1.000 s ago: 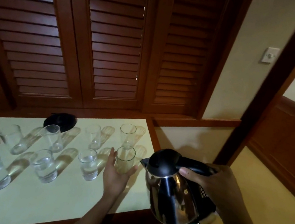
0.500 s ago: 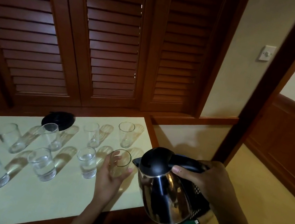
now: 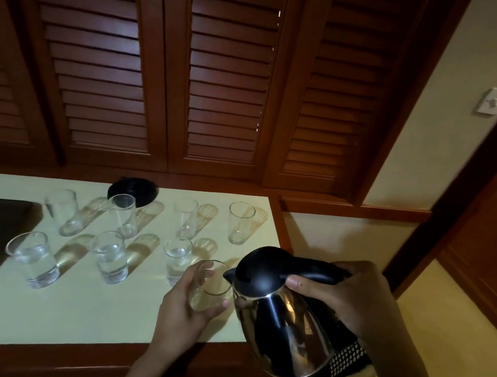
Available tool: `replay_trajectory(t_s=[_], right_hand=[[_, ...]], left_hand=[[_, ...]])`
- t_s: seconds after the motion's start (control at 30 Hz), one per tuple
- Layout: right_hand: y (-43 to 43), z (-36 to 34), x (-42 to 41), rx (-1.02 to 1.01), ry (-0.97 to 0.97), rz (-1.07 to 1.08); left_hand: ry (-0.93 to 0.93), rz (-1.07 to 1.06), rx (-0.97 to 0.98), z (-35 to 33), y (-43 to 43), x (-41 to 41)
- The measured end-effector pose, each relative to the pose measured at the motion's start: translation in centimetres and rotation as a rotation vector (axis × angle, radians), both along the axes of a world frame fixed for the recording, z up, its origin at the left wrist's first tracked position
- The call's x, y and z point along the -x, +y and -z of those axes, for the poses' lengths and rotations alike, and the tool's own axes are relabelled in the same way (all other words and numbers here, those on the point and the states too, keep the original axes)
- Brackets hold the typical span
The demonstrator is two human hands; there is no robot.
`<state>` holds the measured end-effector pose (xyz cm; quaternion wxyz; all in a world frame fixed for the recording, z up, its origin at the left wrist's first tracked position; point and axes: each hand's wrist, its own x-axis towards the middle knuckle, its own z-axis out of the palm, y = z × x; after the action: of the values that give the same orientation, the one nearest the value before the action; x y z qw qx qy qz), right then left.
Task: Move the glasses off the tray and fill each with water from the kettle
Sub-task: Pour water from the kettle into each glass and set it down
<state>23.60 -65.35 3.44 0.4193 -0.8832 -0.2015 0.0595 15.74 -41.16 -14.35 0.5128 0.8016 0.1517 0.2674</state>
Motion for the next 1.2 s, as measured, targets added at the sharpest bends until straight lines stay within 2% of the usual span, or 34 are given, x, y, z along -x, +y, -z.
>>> replay_trajectory(t_s=[0.77,1.2], right_hand=[[4.1,-2.1,0.0,0.387,-0.207,-0.097],[4.4,-3.0,0.2,0.428,-0.206,-0.112]], left_hand=[[-0.019,0.000,-0.044,0.0,1.4,1.5],[-0.027,0.000,-0.021,-0.2,1.7,1.7]])
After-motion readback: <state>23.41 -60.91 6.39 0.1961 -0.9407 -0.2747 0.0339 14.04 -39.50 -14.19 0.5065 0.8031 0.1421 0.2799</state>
